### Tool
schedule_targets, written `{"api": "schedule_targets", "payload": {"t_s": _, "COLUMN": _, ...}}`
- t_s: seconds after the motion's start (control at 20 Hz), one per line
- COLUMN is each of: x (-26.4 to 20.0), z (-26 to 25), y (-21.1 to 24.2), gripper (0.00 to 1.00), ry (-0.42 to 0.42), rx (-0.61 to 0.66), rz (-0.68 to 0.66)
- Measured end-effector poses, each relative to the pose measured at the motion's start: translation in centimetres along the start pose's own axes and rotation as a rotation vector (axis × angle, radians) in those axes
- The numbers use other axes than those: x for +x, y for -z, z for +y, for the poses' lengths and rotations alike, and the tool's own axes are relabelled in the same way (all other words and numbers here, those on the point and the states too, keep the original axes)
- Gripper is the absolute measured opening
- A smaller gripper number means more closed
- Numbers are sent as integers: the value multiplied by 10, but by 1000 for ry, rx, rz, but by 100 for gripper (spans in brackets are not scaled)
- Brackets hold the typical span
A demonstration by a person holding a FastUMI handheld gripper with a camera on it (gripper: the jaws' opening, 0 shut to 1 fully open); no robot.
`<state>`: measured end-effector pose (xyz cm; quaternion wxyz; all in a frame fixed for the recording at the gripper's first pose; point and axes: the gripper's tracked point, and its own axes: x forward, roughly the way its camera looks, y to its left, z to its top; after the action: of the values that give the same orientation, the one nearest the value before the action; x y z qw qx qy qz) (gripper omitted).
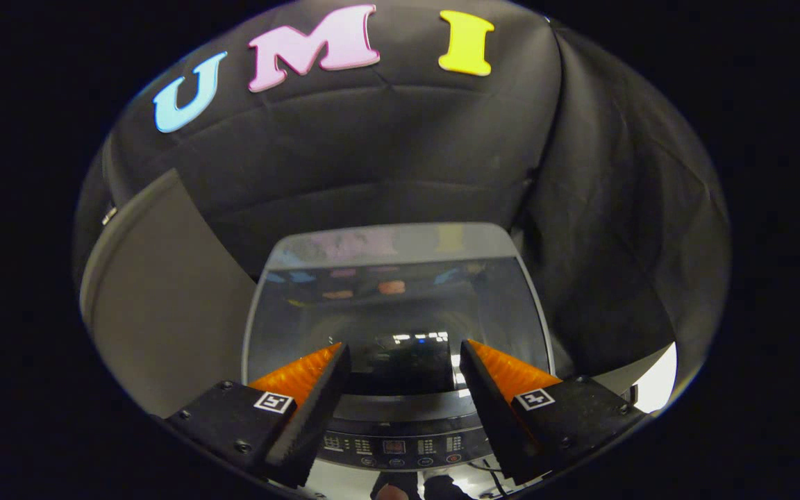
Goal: Put the clothes into the washing machine and then close the washing machine lid.
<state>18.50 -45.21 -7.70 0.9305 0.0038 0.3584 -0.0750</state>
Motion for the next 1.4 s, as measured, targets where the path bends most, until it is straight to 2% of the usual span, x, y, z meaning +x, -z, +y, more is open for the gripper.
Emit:
{"api": "schedule_targets", "payload": {"t_s": 0.3, "x": -82, "z": 15, "y": -56, "gripper": 100, "ry": -15, "rx": -22, "rz": -233}}
{"api": "schedule_targets", "payload": {"t_s": 0.6, "x": -158, "z": 41, "y": -107, "gripper": 100, "ry": -66, "rx": -21, "rz": -480}}
{"api": "schedule_targets", "payload": {"t_s": 1.1, "x": -275, "z": 73, "y": -139, "gripper": 99, "ry": -72, "rx": -46, "rz": -750}}
{"api": "schedule_targets", "payload": {"t_s": 1.4, "x": -324, "z": 94, "y": -155, "gripper": 99, "ry": -106, "rx": -65, "rz": -833}}
